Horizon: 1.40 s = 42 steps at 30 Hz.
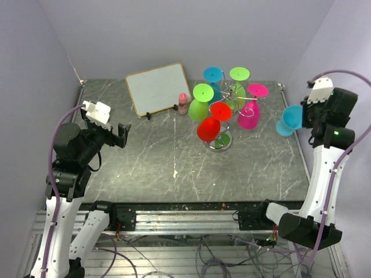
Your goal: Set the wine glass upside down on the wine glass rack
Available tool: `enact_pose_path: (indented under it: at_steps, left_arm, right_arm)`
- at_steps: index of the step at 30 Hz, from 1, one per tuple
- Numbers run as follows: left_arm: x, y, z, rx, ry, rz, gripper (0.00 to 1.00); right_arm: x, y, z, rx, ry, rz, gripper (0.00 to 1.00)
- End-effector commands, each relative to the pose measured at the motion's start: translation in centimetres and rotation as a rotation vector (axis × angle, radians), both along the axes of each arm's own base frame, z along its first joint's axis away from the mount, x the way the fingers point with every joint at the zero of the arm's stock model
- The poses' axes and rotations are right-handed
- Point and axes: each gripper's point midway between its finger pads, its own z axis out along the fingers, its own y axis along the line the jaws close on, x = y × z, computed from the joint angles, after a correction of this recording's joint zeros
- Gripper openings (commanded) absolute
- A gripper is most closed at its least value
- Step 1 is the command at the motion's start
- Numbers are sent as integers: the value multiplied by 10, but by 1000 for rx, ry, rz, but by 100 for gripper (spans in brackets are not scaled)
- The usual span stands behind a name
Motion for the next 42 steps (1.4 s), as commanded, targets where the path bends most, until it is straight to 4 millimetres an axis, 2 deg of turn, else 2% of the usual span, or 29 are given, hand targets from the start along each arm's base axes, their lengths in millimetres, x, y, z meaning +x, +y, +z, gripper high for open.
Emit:
enact_pose_path:
  at_steps: [1,5,11,16,19,26,32,34,37,42]
  left_arm:
    - [2,9,30,-44,-60,60,97]
    - [6,6,35,-55,-41,50,96]
    - [14,-4,38,-85,-16,7,98]
    - [20,-8,43,-105,-10,-1,95]
    - [24,-11,42,-124,-6,-11,94]
    - [30,-24,47,-183,13,-67,92]
    - [32,-38,65,-259,2,-131,90]
    - [33,-42,73,-282,-2,-151,89]
    - [37,-48,81,-321,0,-176,88]
    - [41,-55,93,-354,2,-209,87]
  right_arm:
    - [2,-12,74,-58,-167,-73,0]
    - [10,-5,127,-47,-292,-41,0]
    - [23,18,191,16,-454,65,0]
    - [28,37,234,64,-587,153,0]
    - [28,59,254,135,-650,252,0]
    - [23,111,283,347,-755,513,0]
    - [24,144,290,501,-758,658,0]
    - [30,161,286,534,-734,694,0]
    - [42,199,273,547,-680,759,0]
    - [46,261,254,583,-610,904,0]
